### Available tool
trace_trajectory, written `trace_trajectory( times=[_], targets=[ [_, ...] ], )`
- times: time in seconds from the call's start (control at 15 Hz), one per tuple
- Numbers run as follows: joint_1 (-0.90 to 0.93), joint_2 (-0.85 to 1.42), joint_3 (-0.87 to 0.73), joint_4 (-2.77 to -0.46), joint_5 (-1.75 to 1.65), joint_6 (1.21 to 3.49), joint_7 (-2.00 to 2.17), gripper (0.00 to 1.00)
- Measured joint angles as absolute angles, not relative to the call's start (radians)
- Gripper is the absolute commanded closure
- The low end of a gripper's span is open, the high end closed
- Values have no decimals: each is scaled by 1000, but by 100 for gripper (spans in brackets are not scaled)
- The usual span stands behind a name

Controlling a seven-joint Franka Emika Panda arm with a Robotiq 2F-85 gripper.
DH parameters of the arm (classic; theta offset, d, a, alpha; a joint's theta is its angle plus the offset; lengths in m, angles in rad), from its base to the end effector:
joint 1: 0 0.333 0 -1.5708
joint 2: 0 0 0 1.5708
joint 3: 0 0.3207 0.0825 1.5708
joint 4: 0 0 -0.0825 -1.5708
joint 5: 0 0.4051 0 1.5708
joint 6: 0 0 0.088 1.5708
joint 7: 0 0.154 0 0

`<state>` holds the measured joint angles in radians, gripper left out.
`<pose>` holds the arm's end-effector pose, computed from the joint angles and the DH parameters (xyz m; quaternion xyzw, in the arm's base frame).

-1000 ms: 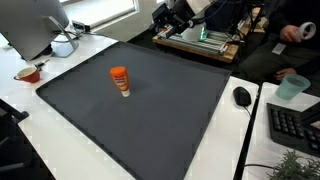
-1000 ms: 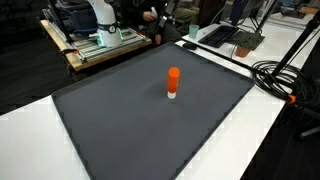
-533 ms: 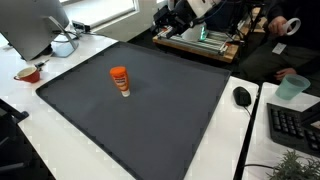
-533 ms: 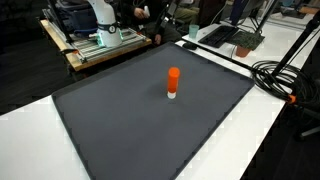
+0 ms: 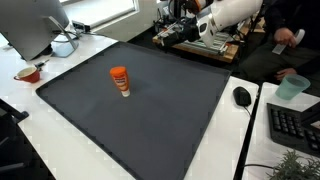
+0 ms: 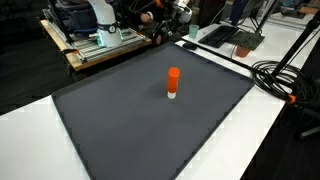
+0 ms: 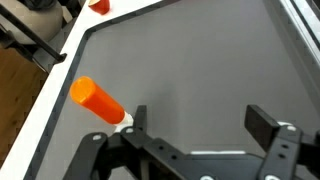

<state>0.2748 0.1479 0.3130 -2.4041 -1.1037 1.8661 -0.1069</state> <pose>0.4319 0.1622 0.2079 0.6568 0.5737 -0.1730 0.4577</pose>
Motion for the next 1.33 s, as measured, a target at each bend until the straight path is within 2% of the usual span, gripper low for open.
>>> trace_trajectory(
  times=[0.6, 0.87, 1.33],
  targets=[
    [331, 429, 312, -2267, -1320, 1726, -312, 0],
    [331, 475, 310, -2243, -1352, 1712, -340, 0],
    [235, 472, 282, -2258, -1487, 1971, -452, 0]
  ],
)
